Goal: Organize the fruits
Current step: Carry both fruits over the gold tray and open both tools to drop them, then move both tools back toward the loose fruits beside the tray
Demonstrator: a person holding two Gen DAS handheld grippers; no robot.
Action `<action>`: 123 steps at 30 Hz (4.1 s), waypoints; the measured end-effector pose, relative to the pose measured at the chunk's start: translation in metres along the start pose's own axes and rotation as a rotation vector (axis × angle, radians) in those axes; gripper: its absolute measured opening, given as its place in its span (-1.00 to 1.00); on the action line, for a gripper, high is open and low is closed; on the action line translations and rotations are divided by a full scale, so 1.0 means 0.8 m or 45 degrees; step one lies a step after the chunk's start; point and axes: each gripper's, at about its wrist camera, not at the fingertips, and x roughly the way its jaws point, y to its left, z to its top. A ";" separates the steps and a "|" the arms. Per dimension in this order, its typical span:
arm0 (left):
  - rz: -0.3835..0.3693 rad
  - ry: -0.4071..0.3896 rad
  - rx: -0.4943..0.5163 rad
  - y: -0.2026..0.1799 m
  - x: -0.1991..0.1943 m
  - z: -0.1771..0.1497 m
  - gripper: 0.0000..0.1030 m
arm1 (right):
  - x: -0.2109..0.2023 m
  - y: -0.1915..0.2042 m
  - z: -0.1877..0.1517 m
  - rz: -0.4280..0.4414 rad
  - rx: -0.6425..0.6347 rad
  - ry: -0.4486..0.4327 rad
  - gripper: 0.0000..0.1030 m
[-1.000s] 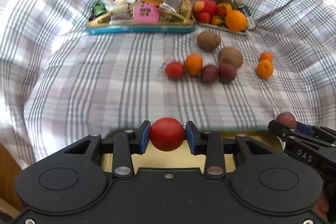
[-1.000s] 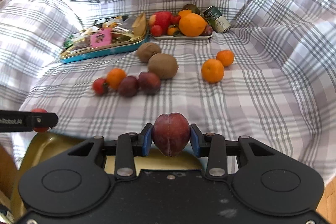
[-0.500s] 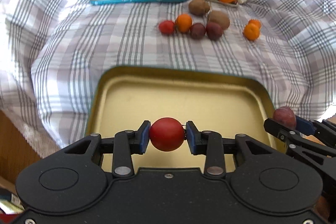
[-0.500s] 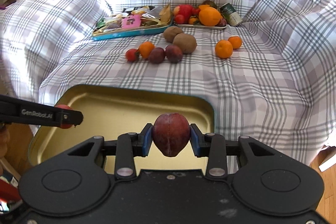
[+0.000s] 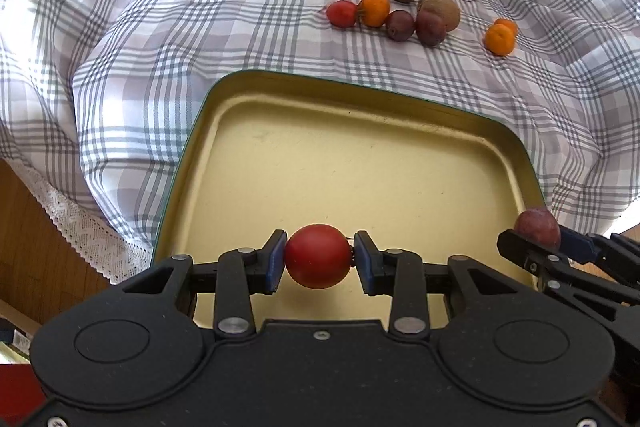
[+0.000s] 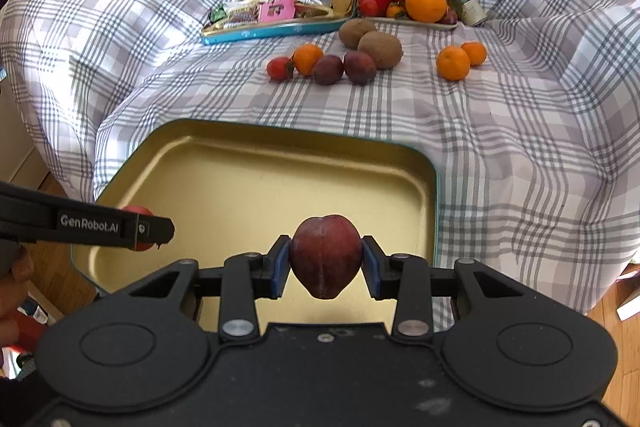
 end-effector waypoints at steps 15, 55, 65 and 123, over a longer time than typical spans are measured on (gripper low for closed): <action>-0.001 0.076 -0.088 0.014 0.009 -0.001 -0.13 | 0.008 0.002 0.000 0.009 -0.006 0.064 -0.23; 0.010 0.077 -0.112 0.019 0.003 -0.003 -0.13 | 0.009 0.007 0.001 0.001 -0.044 0.075 -0.23; 0.001 0.105 -0.101 0.015 0.007 -0.005 -0.13 | 0.010 0.006 -0.001 0.001 -0.042 0.082 -0.23; 0.047 -0.046 0.196 -0.025 0.080 0.162 -0.13 | 0.104 -0.073 0.123 -0.132 0.192 0.125 -0.20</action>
